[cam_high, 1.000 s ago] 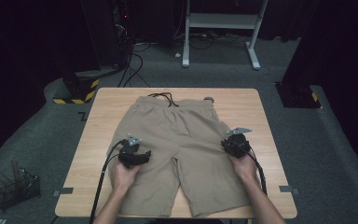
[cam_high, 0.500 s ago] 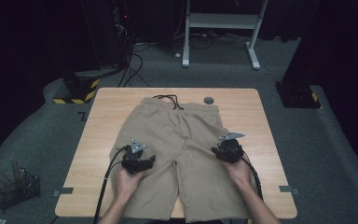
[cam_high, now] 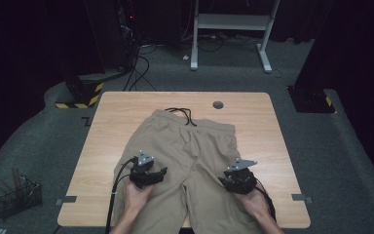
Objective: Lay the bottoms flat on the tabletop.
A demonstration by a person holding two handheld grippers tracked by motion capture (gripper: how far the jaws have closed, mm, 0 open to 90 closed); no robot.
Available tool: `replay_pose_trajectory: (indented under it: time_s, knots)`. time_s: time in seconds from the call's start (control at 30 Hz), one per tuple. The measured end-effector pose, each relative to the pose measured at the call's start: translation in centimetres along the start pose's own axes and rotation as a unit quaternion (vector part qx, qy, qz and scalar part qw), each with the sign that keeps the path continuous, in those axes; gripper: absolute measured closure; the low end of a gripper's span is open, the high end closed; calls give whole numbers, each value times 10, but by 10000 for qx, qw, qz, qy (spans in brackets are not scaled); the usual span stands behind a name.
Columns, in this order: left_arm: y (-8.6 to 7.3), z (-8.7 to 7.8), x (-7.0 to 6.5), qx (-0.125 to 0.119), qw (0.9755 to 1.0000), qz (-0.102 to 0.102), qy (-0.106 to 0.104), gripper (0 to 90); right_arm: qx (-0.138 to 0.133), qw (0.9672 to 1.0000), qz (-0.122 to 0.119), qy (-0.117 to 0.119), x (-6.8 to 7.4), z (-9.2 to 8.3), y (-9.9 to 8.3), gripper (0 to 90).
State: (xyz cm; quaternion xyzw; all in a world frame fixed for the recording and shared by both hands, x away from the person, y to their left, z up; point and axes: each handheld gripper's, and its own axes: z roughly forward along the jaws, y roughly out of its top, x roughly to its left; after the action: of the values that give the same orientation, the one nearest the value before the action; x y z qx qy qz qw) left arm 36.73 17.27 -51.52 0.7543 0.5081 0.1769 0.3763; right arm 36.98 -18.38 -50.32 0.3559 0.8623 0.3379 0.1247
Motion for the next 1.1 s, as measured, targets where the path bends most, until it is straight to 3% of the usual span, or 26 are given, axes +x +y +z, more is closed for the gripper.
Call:
replay_pose_trajectory:
  time_s: [0.07,0.1,0.2,0.33,0.37,0.47,0.57,0.63,0.77,0.8,0.83,0.9,0.97,1.0,1.03,1.07,1.1]
  knots:
    - [-3,5,3,117,9999,19,88,365,-406,9986,284,-175,-15,-10,7,618]
    - [-6,6,3,1,9998,108,140,364,-589,9967,462,-314,-25,-15,14,619]
    - [-9,7,-1,-74,9992,281,265,371,-728,9922,623,-801,-47,-13,32,633]
    - [-9,7,-4,-45,9986,395,360,363,-401,9886,772,-1228,-69,10,51,665]
    - [-9,8,-4,-37,9985,408,358,362,-217,9883,846,-1251,-74,21,54,673]
    - [-9,8,-5,-33,9985,400,362,359,246,9881,773,-1304,-80,44,54,758]
    - [-9,8,-5,-39,9985,403,366,359,292,9876,725,-1364,-84,49,52,890]
    - [-9,8,-5,-38,9985,402,365,359,329,9868,671,-1440,-85,49,52,895]
    - [-9,8,-5,-38,9984,415,369,359,282,9774,710,-1972,-104,50,52,894]
    - [-9,8,-5,-38,9984,415,369,359,282,9774,710,-1972,-104,50,52,894]
    - [-9,8,-5,-34,9984,419,368,358,290,9732,795,-2139,-113,52,51,888]
    - [-9,8,-5,-29,9984,434,373,358,226,9725,872,-2149,-117,51,49,882]
    - [-9,8,-5,-26,9983,437,375,358,174,9705,1123,-2126,-123,46,46,741]
    - [-9,8,-5,-27,9983,439,376,358,34,9716,1368,-1929,-122,40,46,662]
    - [-9,8,-5,-25,9983,434,377,358,-201,9742,1433,-1733,-117,33,47,644]
    - [-9,8,-5,-25,9983,434,377,358,-201,9742,1433,-1733,-117,33,47,644]
    - [-9,8,-5,-24,9983,440,386,357,-484,9793,1165,-1586,-96,18,50,587]
